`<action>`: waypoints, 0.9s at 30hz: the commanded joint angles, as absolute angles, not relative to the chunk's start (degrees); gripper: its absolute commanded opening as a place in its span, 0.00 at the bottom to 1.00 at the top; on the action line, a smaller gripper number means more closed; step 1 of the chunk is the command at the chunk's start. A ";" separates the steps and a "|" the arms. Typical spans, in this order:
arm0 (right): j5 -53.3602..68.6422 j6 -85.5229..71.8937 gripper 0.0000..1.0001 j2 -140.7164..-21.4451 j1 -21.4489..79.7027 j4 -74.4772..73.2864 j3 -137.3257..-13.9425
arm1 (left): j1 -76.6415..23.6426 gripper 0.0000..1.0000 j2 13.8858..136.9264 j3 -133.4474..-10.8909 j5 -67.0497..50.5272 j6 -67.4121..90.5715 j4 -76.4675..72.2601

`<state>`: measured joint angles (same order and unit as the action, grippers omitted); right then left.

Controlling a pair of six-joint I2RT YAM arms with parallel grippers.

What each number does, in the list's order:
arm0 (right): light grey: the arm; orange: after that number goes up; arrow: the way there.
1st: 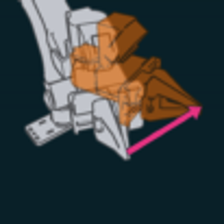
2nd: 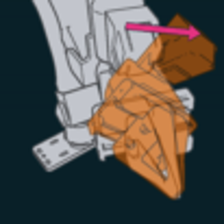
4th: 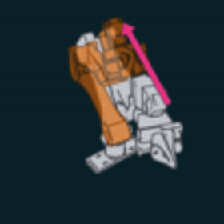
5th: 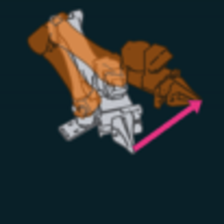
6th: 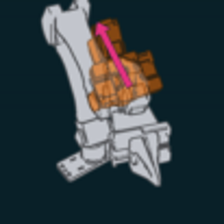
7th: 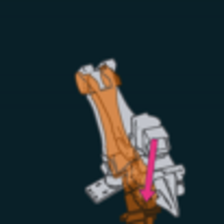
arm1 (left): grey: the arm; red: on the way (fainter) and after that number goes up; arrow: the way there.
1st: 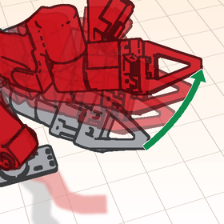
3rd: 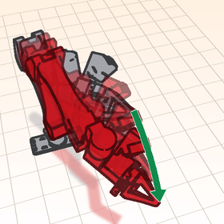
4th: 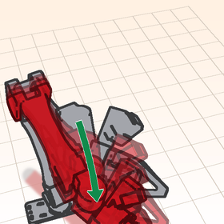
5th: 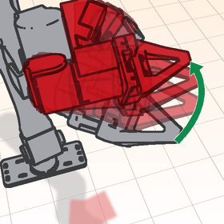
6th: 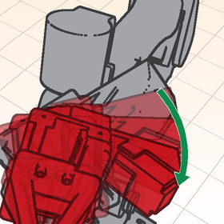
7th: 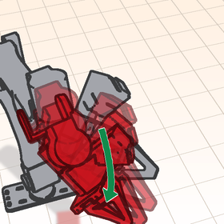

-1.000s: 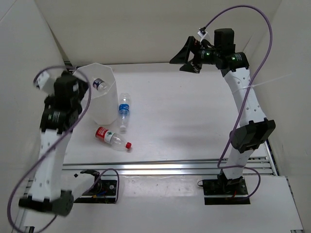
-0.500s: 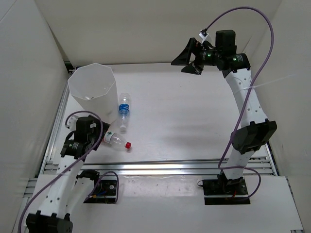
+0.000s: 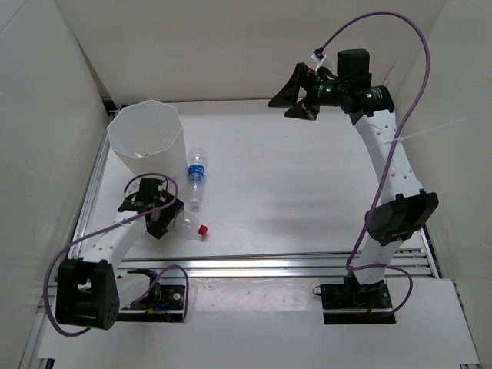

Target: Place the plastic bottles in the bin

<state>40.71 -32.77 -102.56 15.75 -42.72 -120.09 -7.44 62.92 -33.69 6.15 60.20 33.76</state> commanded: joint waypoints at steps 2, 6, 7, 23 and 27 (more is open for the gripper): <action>41.57 -31.46 1.00 -99.23 15.73 -42.19 -120.06 | -6.15 0.94 69.60 -36.21 6.59 57.13 31.20; 41.57 -31.46 1.00 -99.23 15.73 -42.71 -120.06 | -5.10 0.58 69.97 -36.48 5.37 56.60 31.20; 41.57 -31.46 1.00 -99.23 15.73 -42.71 -120.06 | -5.10 0.56 68.92 -36.47 4.58 57.12 31.72; 42.45 -33.75 1.00 -102.74 15.73 -41.31 -121.90 | -8.70 0.61 57.46 -92.33 27.50 37.56 47.57; 43.07 -34.28 1.00 -104.24 16.25 -41.31 -124.01 | -8.70 0.68 70.29 -100.45 29.35 28.32 43.95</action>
<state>41.36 -33.56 -103.07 15.79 -43.13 -121.10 -8.49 59.99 -99.18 26.02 39.24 44.29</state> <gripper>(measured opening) 0.998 0.681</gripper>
